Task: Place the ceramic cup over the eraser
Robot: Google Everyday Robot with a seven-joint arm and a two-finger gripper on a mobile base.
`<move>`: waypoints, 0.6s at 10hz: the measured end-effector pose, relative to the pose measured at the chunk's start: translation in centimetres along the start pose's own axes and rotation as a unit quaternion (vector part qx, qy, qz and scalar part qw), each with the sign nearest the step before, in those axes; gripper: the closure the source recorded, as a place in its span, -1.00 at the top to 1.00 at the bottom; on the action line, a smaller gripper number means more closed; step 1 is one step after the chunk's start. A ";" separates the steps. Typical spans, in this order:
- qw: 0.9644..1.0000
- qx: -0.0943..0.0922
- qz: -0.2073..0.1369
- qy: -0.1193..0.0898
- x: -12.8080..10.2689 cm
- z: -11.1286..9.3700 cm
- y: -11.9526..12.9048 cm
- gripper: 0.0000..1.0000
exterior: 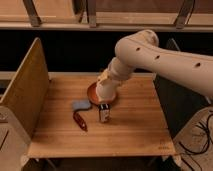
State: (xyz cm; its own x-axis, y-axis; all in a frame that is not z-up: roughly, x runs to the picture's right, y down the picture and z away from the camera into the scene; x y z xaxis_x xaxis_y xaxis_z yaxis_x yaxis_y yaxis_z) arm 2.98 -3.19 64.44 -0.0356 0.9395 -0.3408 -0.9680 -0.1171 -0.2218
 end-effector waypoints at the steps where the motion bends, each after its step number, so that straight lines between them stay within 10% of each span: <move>1: 1.000 0.000 0.000 0.000 0.0 0.0 0.1 -1.00; 6: 0.999 0.029 -0.020 0.000 0.8 -0.7 -0.1 -1.00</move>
State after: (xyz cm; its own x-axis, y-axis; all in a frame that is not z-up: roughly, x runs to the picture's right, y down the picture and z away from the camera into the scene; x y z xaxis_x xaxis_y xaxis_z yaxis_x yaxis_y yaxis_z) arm 3.19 -2.63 63.54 0.0030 0.9428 -0.3334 -0.9813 -0.0614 -0.1823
